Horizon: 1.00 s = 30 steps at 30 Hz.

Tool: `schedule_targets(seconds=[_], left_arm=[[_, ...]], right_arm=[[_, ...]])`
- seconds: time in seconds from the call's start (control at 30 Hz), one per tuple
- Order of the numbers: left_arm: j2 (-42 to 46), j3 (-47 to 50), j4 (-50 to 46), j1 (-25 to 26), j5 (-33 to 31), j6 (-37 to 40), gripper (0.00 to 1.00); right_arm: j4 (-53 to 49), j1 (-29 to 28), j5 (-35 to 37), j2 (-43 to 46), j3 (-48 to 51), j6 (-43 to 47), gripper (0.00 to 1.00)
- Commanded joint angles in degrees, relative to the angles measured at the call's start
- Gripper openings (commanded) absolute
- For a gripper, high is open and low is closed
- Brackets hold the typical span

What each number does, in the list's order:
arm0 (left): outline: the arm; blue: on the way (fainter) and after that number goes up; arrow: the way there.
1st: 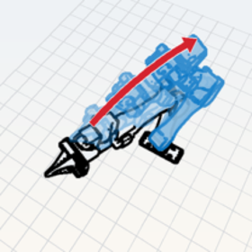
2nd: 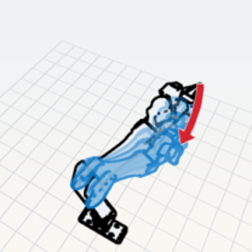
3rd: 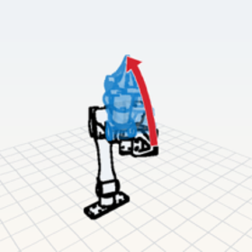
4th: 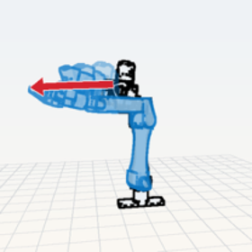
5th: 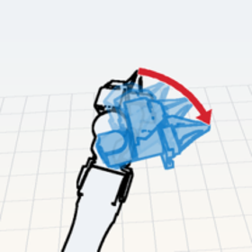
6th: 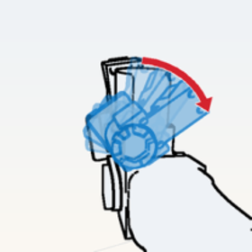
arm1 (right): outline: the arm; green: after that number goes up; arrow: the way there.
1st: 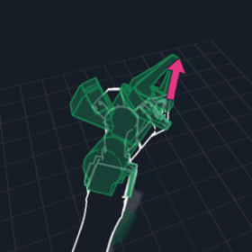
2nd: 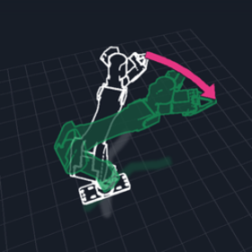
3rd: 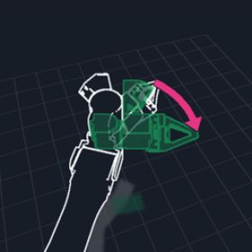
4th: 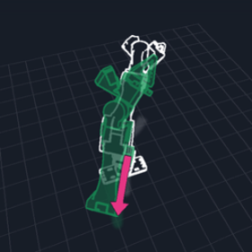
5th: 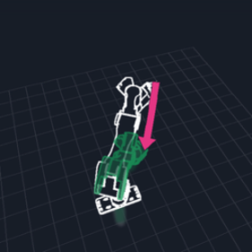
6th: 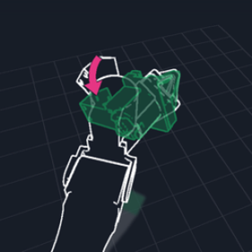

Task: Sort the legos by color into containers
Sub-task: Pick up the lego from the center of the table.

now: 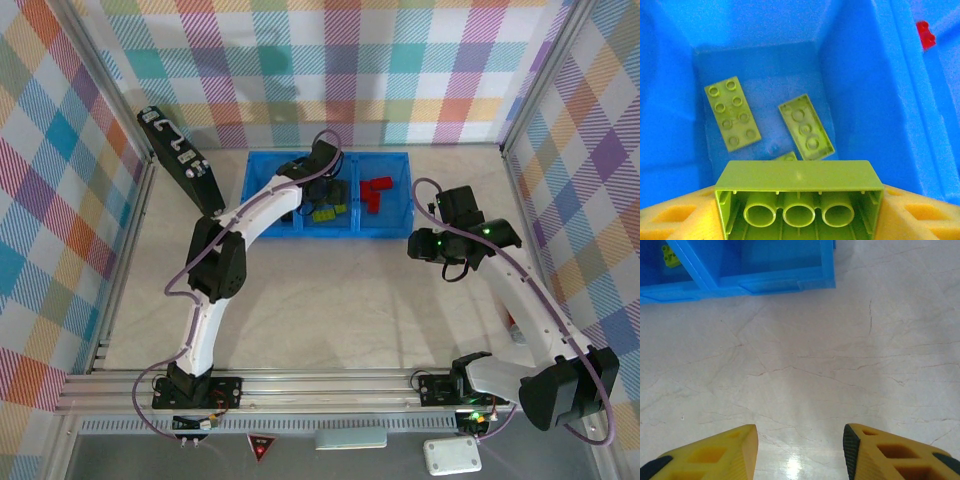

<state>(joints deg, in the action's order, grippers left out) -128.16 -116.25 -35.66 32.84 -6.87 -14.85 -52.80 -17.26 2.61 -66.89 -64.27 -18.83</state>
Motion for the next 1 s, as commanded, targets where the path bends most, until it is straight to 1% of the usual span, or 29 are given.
schedule_targets(seconds=[0.0, 0.23, 0.4, 0.6, 0.63, 0.97], left_arm=[[-2.71, -3.26, 1.93, -0.92, 0.87, 1.49, 0.67], [-5.91, -3.51, 10.11, -1.98, 1.75, 1.67, 0.68], [-8.11, -3.55, 14.39, -1.99, 0.28, 1.5, 0.68], [-10.47, -3.4, 19.17, -1.99, -2.99, -0.25, 0.69], [-10.89, -3.21, 21.15, -1.99, -3.4, -0.32, 0.69], [-13.35, -1.75, 29.96, -2.04, -3.67, -1.85, 0.77]], right_arm=[[-2.04, -0.16, 0.72, 1.46, -1.82, -0.2, 0.5], [-2.31, -0.19, 0.2, 1.22, -1.98, -0.32, 0.5], [-2.58, -0.16, 0.36, 1.06, -2.42, 0.35, 0.5], [-2.34, -0.2, 0.08, 0.67, -2.35, 0.64, 0.5], [-2.32, -0.21, -0.13, 0.49, -2.35, 0.58, 0.5], [-1.3, -0.16, -0.49, -0.1, -0.95, 0.5, 0.5]])
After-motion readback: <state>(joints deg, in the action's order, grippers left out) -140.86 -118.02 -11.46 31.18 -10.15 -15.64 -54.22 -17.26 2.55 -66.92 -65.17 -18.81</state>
